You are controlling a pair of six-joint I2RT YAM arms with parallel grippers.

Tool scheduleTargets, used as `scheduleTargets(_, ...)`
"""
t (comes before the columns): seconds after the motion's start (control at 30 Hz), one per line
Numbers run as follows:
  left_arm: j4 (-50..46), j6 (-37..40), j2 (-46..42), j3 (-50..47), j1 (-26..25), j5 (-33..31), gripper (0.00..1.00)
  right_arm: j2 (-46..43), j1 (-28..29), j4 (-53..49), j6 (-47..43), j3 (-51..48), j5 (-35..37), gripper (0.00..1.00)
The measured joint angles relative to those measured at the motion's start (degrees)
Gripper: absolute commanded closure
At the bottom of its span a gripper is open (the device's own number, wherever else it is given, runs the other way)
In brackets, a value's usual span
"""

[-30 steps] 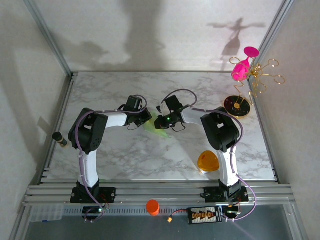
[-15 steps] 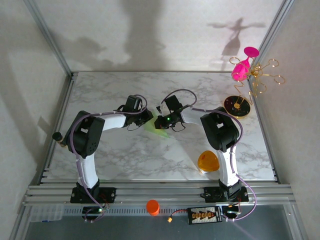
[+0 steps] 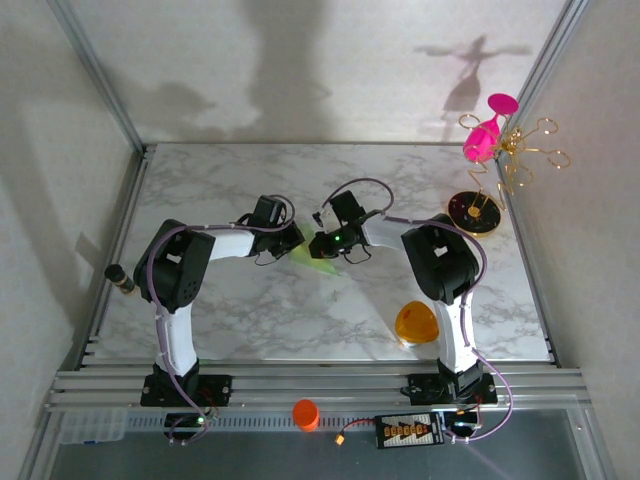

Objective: Fold a paper plane with a square sheet of paper (pick it up from the middle)

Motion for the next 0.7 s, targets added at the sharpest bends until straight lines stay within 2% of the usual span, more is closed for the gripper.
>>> scheduleTargets(0.43, -1.95, 0.33, 0.22, 1.16, 0.09, 0.00, 0.94, -8.66, -1.92, -0.28, -1.66, -11.82, 0.61, 0.95)
scheduleTargets(0.7, -2.03, 0.63, 0.24, 1.18, 0.09, 0.02, 0.94, -10.51, -2.38, -0.66, -2.51, -14.19, 0.85, 0.95)
